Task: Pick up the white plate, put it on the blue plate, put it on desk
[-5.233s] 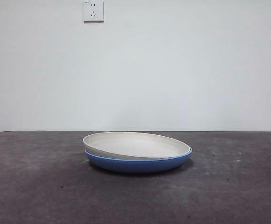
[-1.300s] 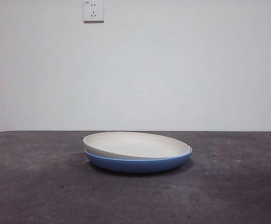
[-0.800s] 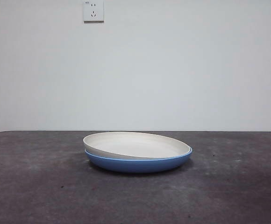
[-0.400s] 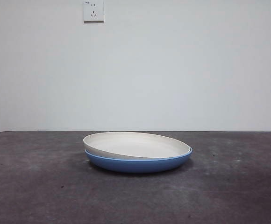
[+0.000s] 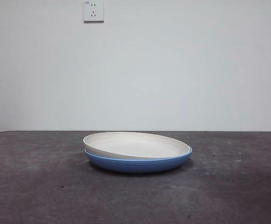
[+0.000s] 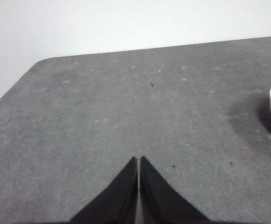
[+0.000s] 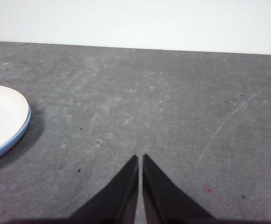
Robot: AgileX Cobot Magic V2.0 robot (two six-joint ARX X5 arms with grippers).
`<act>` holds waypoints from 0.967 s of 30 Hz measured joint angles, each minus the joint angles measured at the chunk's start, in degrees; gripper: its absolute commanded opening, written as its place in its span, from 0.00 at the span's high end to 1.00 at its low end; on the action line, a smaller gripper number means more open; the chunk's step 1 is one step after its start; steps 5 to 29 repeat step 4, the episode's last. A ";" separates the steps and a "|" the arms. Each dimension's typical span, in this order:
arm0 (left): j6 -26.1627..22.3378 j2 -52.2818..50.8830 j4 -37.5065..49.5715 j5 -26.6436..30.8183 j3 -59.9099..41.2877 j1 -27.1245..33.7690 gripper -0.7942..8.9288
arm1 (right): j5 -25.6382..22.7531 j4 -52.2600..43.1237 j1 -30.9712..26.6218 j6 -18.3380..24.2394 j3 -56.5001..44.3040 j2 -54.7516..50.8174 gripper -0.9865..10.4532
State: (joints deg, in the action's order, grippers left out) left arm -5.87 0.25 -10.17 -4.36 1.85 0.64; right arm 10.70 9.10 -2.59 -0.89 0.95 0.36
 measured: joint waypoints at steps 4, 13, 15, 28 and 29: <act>0.00 0.00 0.00 0.00 0.00 0.00 0.91 | 0.02 0.00 0.00 0.00 0.00 0.00 0.91; 0.00 0.00 0.00 0.00 0.00 0.00 0.91 | 0.02 0.00 0.00 0.00 0.00 0.00 0.91; 0.00 0.00 0.00 0.00 0.00 0.00 0.91 | 0.02 0.00 0.00 0.00 0.00 0.00 0.91; 0.00 0.00 0.00 0.00 0.00 0.00 0.91 | 0.02 0.00 0.00 0.00 0.00 0.00 0.91; 0.00 0.00 0.00 0.00 0.00 0.00 0.91 | 0.02 0.00 0.00 0.00 0.00 0.00 0.91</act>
